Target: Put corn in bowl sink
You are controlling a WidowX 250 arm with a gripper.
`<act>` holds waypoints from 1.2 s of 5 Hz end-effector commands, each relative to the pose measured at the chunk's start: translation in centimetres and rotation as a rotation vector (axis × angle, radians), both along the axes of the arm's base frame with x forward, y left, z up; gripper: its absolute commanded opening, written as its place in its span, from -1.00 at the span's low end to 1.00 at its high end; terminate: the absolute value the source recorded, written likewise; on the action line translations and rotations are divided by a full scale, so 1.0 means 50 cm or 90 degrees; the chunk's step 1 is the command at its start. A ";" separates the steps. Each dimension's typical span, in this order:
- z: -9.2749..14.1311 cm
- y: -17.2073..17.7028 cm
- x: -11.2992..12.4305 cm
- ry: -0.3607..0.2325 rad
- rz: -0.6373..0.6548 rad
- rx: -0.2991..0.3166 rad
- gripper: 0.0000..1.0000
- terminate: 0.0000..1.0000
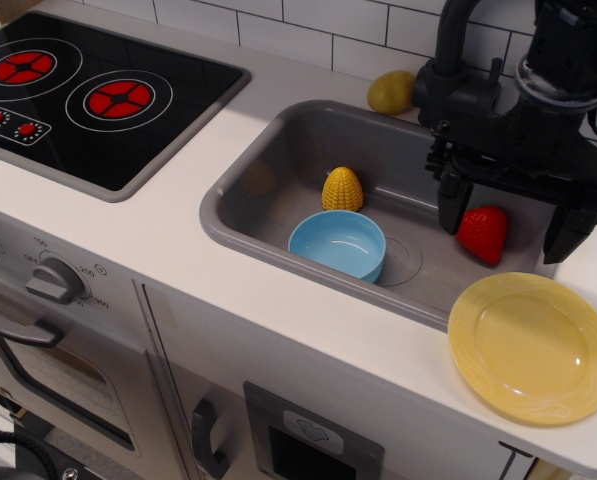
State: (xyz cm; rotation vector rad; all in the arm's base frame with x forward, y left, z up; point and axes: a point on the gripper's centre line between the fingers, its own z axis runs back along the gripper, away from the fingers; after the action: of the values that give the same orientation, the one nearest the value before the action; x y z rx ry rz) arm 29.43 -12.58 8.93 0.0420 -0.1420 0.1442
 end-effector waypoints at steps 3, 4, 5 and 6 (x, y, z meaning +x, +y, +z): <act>0.065 0.143 0.055 -0.082 0.134 -0.046 1.00 -1.00; 0.050 0.197 0.095 -0.099 0.206 -0.050 1.00 -1.00; -0.010 0.211 0.115 -0.104 0.235 -0.030 1.00 -1.00; -0.048 0.215 0.129 -0.123 0.234 -0.024 1.00 -1.00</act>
State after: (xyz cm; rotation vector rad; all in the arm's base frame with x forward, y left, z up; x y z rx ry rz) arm 35.79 -1.68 5.06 0.0339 -0.2823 0.5202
